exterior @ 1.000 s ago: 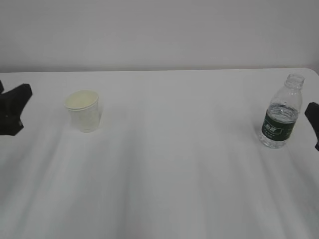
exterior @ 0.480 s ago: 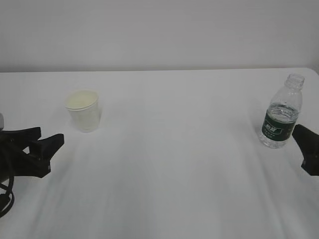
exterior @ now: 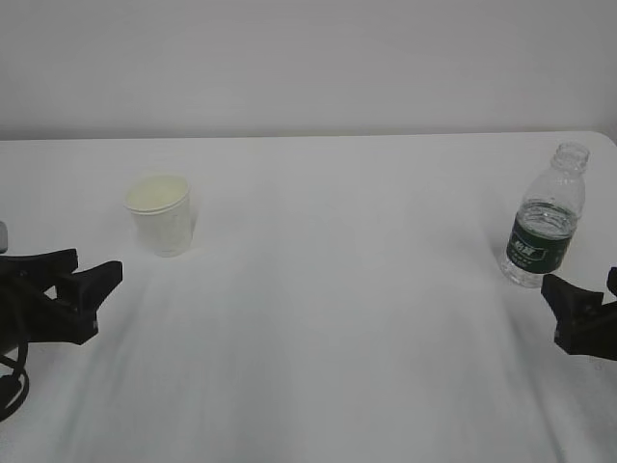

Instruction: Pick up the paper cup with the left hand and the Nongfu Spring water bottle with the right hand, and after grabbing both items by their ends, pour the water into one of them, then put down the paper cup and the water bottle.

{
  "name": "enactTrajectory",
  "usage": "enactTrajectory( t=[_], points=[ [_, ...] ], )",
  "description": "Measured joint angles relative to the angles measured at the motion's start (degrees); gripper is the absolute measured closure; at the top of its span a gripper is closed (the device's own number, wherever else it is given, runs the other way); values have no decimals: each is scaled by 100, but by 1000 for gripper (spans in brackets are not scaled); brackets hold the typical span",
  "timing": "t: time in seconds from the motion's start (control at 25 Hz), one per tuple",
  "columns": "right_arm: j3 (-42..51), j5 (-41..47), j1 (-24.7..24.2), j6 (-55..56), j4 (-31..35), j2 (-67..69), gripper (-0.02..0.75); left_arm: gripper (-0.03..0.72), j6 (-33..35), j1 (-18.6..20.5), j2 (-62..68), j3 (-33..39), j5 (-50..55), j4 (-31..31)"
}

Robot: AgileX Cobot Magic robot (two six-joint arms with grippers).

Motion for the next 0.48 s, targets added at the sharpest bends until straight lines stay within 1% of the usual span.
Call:
enactTrajectory(
  t=[0.08,0.12,0.48],
  points=[
    [-131,0,0,-24,18,229,104,237,0,0,0,0,0,-11],
    [-193,0,0,-22,18,327,97,234,-11,0,0,0,-4,-11],
    [-679,0,0,-22,145,550,81,216,-11,0,0,0,-13,-11]
  ],
)
